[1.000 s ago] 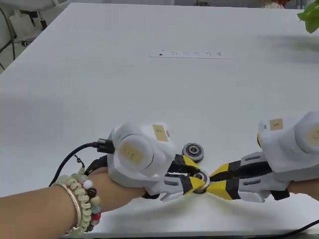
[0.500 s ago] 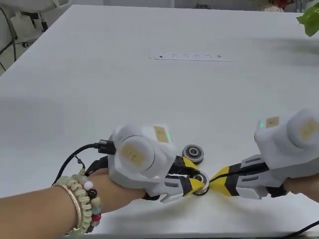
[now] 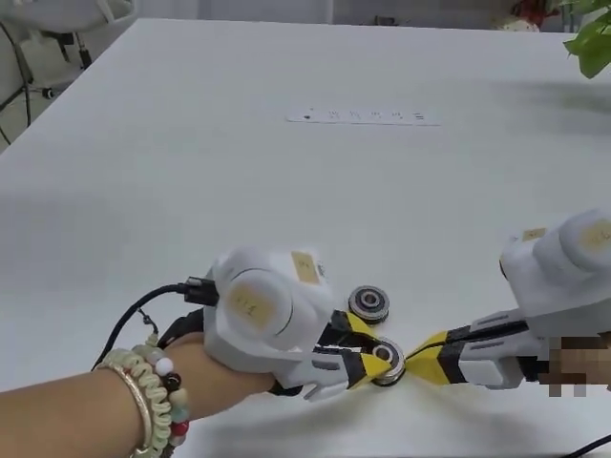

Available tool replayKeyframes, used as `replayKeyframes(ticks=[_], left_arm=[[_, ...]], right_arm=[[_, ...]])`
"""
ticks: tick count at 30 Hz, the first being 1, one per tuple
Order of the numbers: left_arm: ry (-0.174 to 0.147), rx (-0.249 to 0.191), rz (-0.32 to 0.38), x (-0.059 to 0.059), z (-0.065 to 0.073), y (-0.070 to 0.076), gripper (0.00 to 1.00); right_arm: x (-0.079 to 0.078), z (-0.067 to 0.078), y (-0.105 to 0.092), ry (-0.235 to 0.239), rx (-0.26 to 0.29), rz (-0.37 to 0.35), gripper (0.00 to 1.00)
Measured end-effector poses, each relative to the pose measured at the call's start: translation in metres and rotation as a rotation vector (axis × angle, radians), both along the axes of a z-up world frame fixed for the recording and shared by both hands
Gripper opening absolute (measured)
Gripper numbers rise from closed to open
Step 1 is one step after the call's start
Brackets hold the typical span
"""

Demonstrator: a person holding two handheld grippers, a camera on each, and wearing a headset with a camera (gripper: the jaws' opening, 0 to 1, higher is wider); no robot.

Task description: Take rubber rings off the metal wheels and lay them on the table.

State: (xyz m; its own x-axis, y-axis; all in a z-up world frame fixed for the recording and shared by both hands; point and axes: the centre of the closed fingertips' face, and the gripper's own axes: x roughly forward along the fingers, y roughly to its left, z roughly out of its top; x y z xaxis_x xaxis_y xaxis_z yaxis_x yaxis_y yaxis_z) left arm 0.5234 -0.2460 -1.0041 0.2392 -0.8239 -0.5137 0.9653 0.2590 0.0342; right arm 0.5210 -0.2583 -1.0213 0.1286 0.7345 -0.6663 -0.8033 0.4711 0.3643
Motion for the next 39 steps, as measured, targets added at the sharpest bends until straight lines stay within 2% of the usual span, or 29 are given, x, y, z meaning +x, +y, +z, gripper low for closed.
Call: replayKeyframes(ticks=[4,9,10,11,12,13,14,21,39], left_arm=[[-0.004,0.004,-0.002,0.0,0.0,0.0,0.14],[-0.008,0.006,-0.002,0.0,0.0,0.001,0.14],[-0.008,0.006,-0.002,0.0,0.0,0.001,0.14],[-0.009,0.006,-0.002,0.0,0.0,0.001,0.14],[-0.009,0.006,-0.002,0.0,0.0,0.001,0.14],[-0.009,0.006,-0.002,0.0,0.0,0.001,0.14],[-0.009,0.006,-0.002,0.0,0.0,0.001,0.14],[-0.011,0.015,-0.002,0.0,0.0,0.001,0.13],[-0.019,0.017,-0.007,0.001,0.0,0.001,0.13]], right_arm=[[-0.001,0.002,0.001,0.019,0.016,-0.015,0.0],[0.0,0.006,0.0,0.065,0.059,-0.06,0.0],[0.001,0.008,0.0,0.066,0.073,-0.069,0.0],[0.002,0.01,0.001,0.081,0.089,-0.087,0.0],[0.003,0.015,0.004,0.1,0.136,-0.11,0.0],[0.002,0.017,0.004,0.119,0.144,-0.12,0.0],[0.001,0.012,0.002,0.109,0.118,-0.113,0.0],[-0.001,0.016,0.007,0.124,0.139,-0.127,0.0],[-0.002,0.018,0.012,0.137,0.139,-0.139,0.0]])
